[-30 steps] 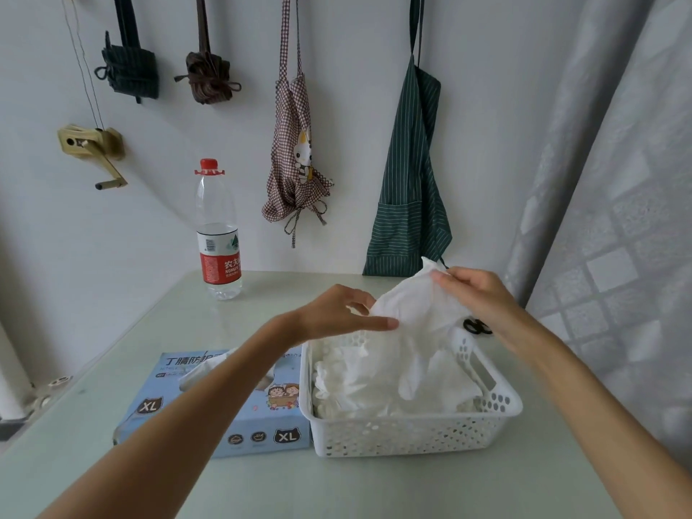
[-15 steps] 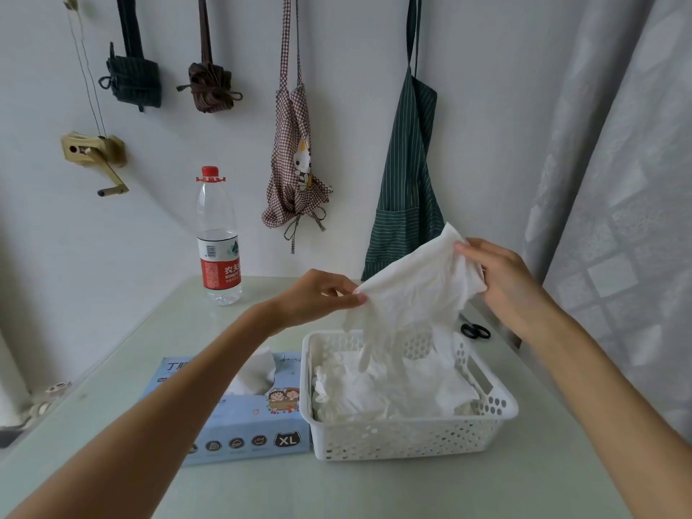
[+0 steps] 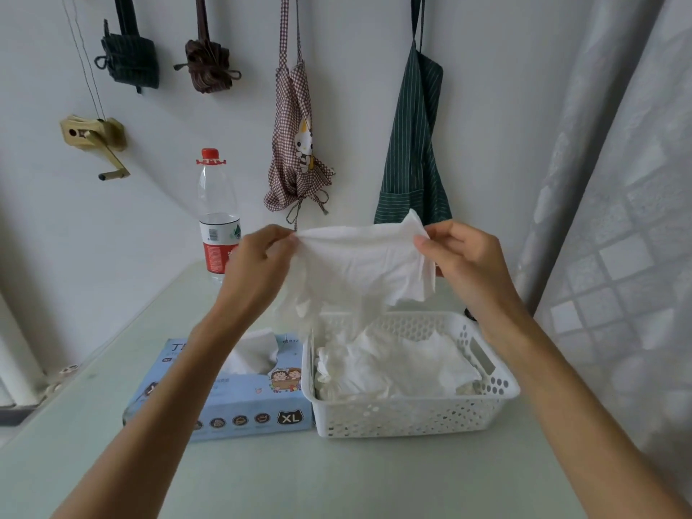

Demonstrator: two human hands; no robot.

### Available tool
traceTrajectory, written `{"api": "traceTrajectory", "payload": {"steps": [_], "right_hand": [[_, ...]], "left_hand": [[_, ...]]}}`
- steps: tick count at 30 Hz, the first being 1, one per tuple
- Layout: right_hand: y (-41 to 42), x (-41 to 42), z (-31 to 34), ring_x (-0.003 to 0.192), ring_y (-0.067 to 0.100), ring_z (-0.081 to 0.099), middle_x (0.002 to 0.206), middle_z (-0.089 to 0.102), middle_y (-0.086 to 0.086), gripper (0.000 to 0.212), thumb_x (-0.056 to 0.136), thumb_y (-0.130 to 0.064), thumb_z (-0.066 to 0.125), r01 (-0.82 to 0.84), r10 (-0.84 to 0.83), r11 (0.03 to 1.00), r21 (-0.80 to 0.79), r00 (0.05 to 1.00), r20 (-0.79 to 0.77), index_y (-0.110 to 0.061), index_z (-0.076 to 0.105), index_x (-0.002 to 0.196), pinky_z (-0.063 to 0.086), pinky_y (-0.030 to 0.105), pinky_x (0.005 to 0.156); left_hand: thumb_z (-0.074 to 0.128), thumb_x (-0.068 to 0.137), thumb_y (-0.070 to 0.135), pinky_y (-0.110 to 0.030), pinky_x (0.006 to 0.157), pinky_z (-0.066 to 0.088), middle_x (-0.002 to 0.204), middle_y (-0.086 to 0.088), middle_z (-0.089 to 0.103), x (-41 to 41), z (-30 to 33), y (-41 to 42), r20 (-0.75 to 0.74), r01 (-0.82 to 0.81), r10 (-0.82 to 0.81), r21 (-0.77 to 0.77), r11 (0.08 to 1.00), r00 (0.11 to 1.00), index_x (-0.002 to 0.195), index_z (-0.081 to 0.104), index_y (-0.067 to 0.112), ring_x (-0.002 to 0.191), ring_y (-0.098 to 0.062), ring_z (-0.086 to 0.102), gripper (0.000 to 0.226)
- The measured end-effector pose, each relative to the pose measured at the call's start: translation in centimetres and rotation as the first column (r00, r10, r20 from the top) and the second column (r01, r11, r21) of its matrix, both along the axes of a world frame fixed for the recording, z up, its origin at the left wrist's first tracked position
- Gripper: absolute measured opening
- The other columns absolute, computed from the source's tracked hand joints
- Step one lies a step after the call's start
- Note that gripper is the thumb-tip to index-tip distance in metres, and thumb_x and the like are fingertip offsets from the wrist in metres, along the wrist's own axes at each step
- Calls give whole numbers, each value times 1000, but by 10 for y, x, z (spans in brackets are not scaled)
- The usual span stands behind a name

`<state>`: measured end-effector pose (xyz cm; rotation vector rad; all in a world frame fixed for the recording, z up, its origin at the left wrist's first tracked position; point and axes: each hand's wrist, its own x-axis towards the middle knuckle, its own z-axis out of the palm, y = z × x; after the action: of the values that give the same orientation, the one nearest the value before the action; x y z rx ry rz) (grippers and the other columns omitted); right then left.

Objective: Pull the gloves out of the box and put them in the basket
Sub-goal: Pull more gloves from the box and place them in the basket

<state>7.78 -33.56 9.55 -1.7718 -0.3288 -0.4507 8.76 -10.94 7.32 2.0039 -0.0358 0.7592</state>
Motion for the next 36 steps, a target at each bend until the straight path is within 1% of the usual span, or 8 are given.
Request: {"api": "traceTrajectory", "payload": {"steps": [5, 11, 22, 26, 28, 32, 34, 36], "right_hand": [[0, -1, -25, 78, 23, 68, 82, 72, 7, 5, 90, -20, 62, -31, 35, 998, 48, 995, -96, -17, 66, 90, 56, 33, 73], [-39, 35, -89, 73, 27, 68, 74, 72, 2, 4, 89, -20, 64, 85, -156, 964, -252, 948, -279, -19, 64, 85, 56, 42, 74], [-84, 80, -119, 88, 22, 63, 99, 69, 3, 17, 94, -21, 55, 201, -374, 536, -820, 927, -17, -20, 59, 111, 47, 30, 71], [-72, 78, -119, 96, 23, 61, 104, 65, 4, 28, 94, -24, 56, 212, -320, 323, -922, 942, 105, -18, 51, 121, 49, 32, 72], [-70, 77, -118, 97, 21, 60, 108, 61, 1, 28, 93, -25, 58, 237, -274, 217, -947, 946, 174, -19, 50, 119, 50, 31, 72], [-76, 75, -110, 75, 11, 55, 91, 52, -9, 14, 89, -18, 64, 230, -240, 479, -847, 963, 126, -23, 59, 101, 44, 24, 62], [-73, 75, -109, 69, 8, 54, 83, 54, -10, 12, 89, -18, 63, 79, -167, 619, -782, 985, -33, -29, 62, 93, 42, 21, 60], [-67, 76, -111, 96, 13, 58, 113, 58, -3, 21, 90, -31, 62, -104, -108, 556, -825, 975, -195, -31, 62, 111, 44, 24, 78]], "left_hand": [[52, 94, 23, -26, 78, 37, 97, 9, 61, -3, 0, 1, 8, -141, 141, 187, 972, 990, 105, 65, 25, 93, -11, 53, 18], [51, 95, 26, -32, 85, 43, 114, 3, 67, 48, -75, -29, -275, 122, 44, 556, 822, 960, 114, 59, 28, 105, -24, 59, 20], [58, 93, 30, -20, 76, 34, 109, 7, 68, 97, -104, -62, -172, 253, -196, 801, 543, 965, 114, 58, 23, 96, -13, 60, 23], [68, 85, 25, -27, 82, 40, 108, 4, 66, 95, -104, -66, -64, 134, -198, 919, 370, 978, 111, 61, 22, 98, -17, 58, 27], [79, 75, 19, -31, 72, 46, 99, 0, 69, 89, -100, -68, 60, 15, -174, 917, 398, 983, 101, 66, 19, 86, -21, 62, 29], [47, 96, 41, -30, 81, 50, 115, 4, 64, 67, -90, -69, -132, 201, -155, 752, 627, 979, 114, 63, 22, 99, -15, 59, 31], [33, 92, 61, -37, 103, 40, 140, 5, 48, 60, -90, -74, -437, 453, -175, 688, 567, 882, 134, 49, 26, 125, -16, 47, 57], [21, 81, 78, -43, 118, 13, 159, 5, 12, 54, -94, -78, -699, 665, -81, 629, 404, 711, 151, 16, 27, 145, -16, 12, 86]]}}
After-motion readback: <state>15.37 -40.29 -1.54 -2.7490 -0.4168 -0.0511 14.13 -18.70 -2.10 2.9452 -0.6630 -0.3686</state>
